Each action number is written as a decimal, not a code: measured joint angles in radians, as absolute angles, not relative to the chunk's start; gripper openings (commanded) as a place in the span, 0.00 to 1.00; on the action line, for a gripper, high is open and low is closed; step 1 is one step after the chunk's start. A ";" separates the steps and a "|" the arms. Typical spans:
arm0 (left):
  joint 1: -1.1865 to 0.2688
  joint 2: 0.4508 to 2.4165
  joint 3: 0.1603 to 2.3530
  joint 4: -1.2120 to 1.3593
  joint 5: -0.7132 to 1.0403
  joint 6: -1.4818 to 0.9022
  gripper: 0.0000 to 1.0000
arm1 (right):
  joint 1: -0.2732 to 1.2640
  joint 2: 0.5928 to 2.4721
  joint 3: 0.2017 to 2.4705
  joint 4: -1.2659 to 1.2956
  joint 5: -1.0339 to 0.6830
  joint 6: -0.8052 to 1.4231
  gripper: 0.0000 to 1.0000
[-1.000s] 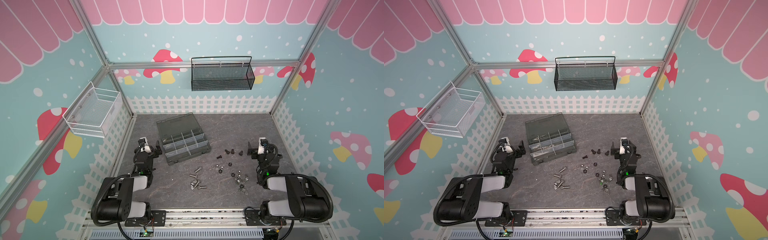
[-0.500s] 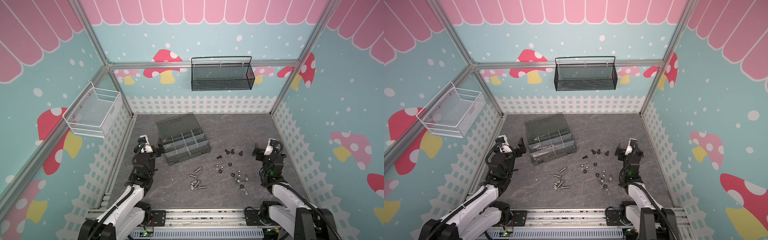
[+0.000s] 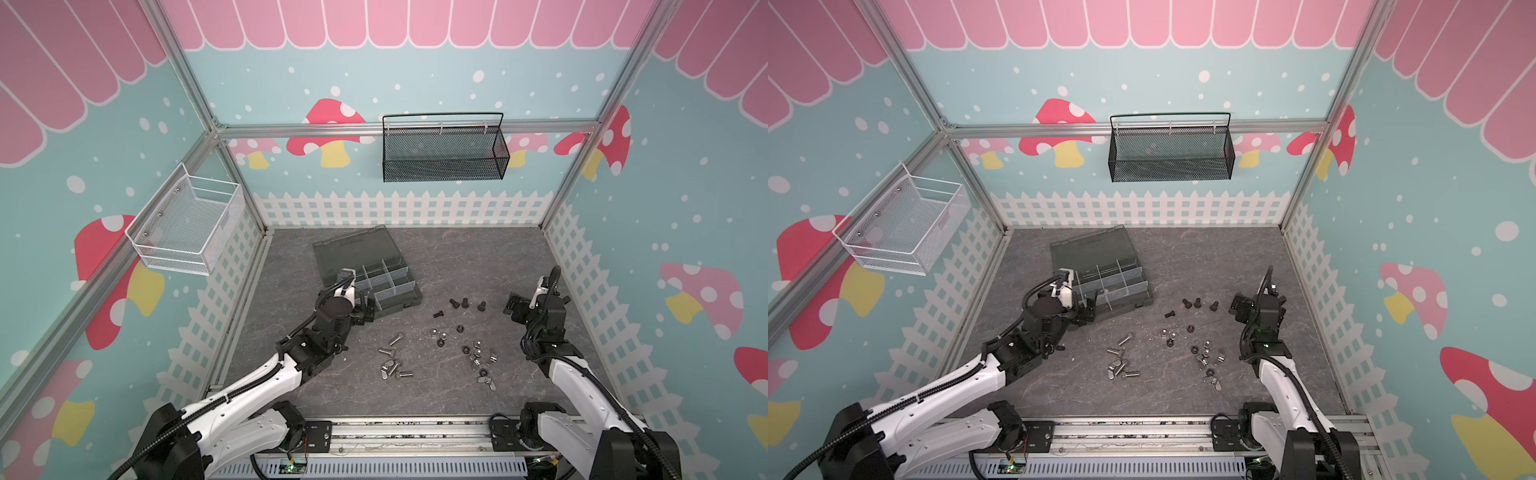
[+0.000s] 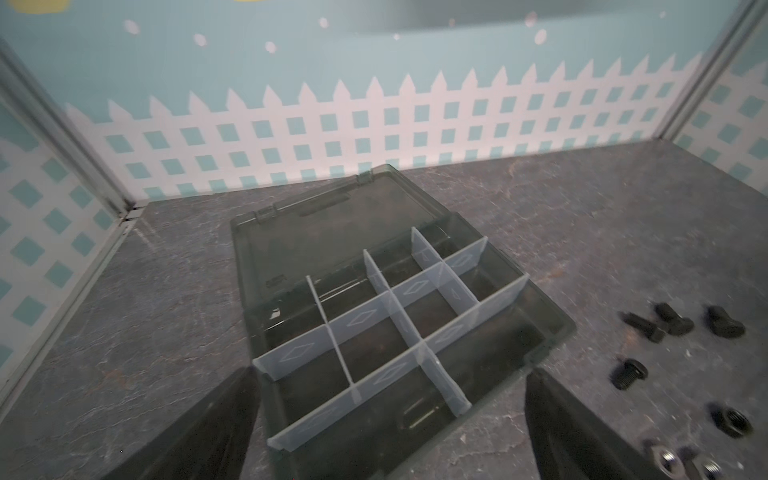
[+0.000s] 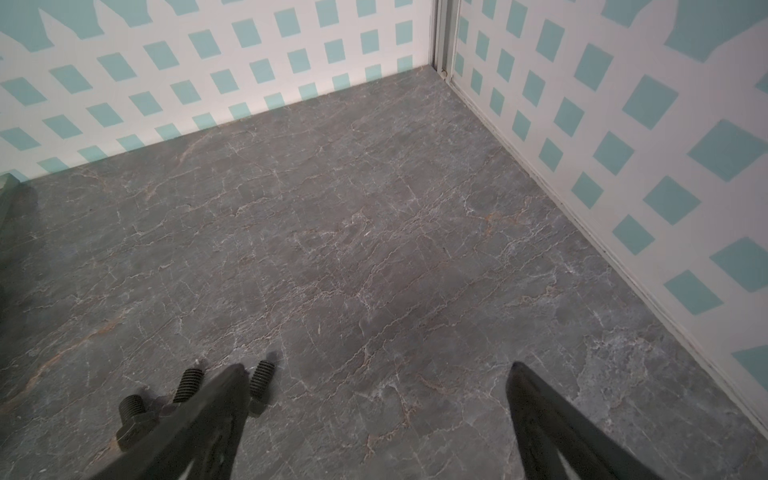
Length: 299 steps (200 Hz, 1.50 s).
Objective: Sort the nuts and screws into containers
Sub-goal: 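Reach the left gripper to a silver bolt and grasp it, then lift the silver bolt and carry it over the clear organizer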
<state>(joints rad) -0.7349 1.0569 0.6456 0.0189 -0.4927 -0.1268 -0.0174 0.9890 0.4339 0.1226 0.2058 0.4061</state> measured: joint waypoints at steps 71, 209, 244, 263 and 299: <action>-0.859 1.271 0.795 -0.207 -0.328 -0.154 1.00 | 0.062 1.007 0.515 -0.152 0.232 0.508 0.98; -0.878 1.729 1.011 -0.479 -0.171 -0.181 0.55 | 0.074 0.970 0.525 -0.220 0.187 0.551 0.98; -0.878 1.747 1.018 -0.511 -0.172 -0.183 0.46 | 0.074 0.965 0.525 -0.219 0.184 0.552 0.98; -0.878 1.759 1.026 -0.521 -0.172 -0.183 0.42 | 0.074 0.965 0.525 -0.218 0.184 0.553 0.98; -0.878 1.791 1.058 -0.527 -0.170 -0.185 0.30 | 0.074 0.965 0.524 -0.218 0.186 0.556 0.98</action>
